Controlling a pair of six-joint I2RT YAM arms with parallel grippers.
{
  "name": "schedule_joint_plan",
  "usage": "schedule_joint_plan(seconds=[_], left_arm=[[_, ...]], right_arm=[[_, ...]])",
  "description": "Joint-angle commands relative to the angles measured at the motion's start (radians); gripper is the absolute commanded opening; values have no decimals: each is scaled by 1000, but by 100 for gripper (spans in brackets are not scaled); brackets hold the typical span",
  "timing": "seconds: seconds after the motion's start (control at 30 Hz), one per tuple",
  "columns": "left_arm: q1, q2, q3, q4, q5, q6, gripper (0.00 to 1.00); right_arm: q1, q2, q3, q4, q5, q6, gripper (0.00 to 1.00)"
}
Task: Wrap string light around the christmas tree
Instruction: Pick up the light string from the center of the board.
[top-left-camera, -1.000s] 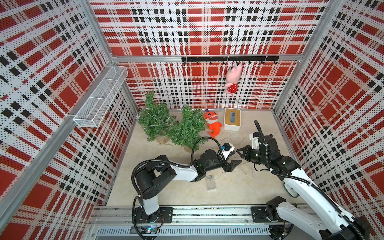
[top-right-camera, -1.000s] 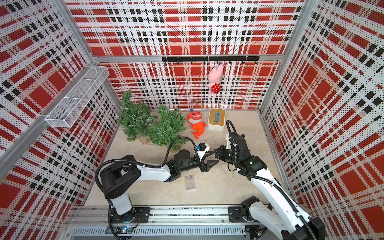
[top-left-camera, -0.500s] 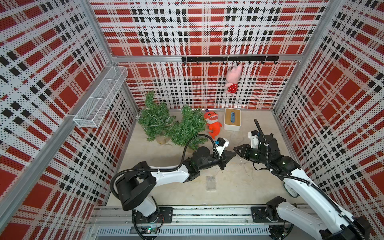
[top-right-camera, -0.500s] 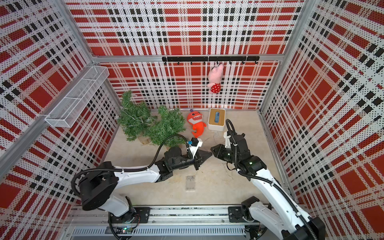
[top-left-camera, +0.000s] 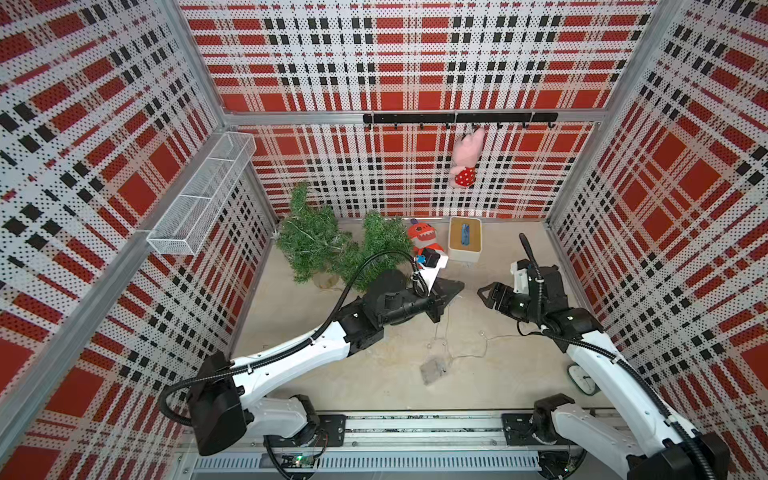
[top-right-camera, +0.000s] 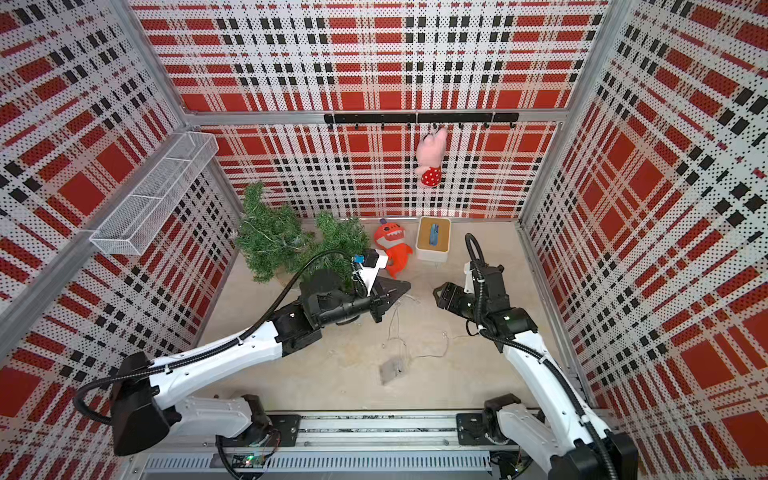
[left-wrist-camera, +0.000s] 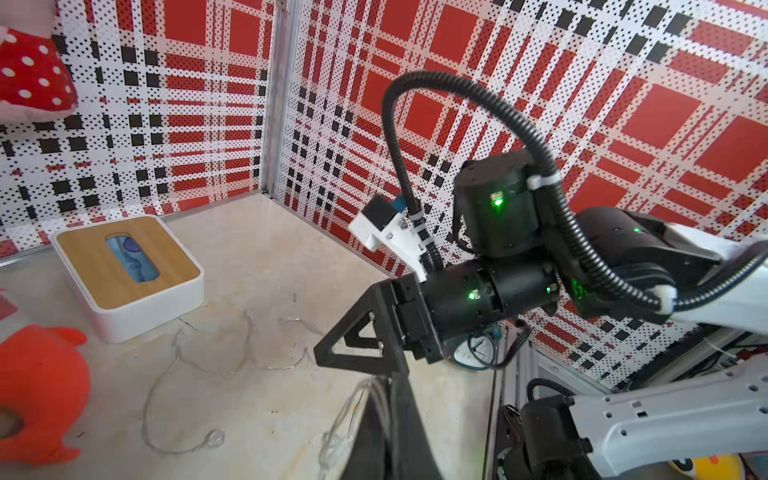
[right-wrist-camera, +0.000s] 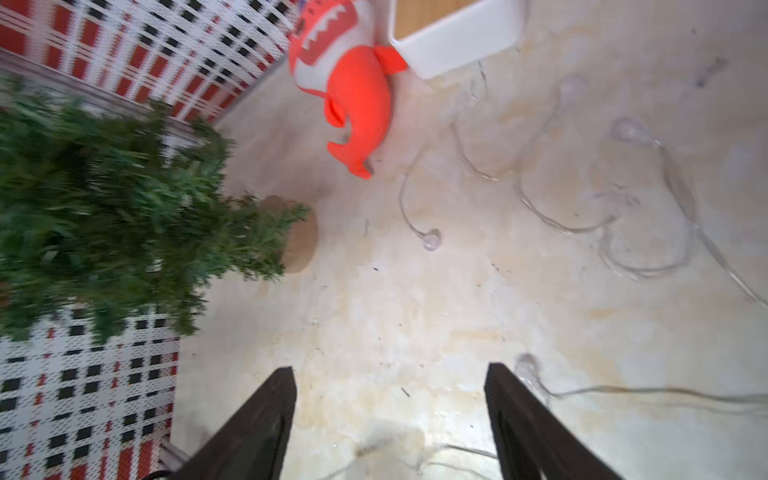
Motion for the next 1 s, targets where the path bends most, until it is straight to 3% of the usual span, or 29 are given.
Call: schedule_joint_plan(seconds=[0.0,0.3,0.57,0.73,0.97], left_arm=[[15,-31,29,-88,18,21,0],[23,-65,11,-78,29,21,0],[30,-106,50,-132,29,22,0],[22,-133,75,-162,27,11,0],[17,-135,175,-238,11,22,0]], right_arm=[[7,15,-56,-78,103,49,77],[210,-12,-285,33,139,383,75],[232,7,-401,205,60,530,77],[232,-12,-500,407,29,694,81],[244,71,-512,590,9,812,82]])
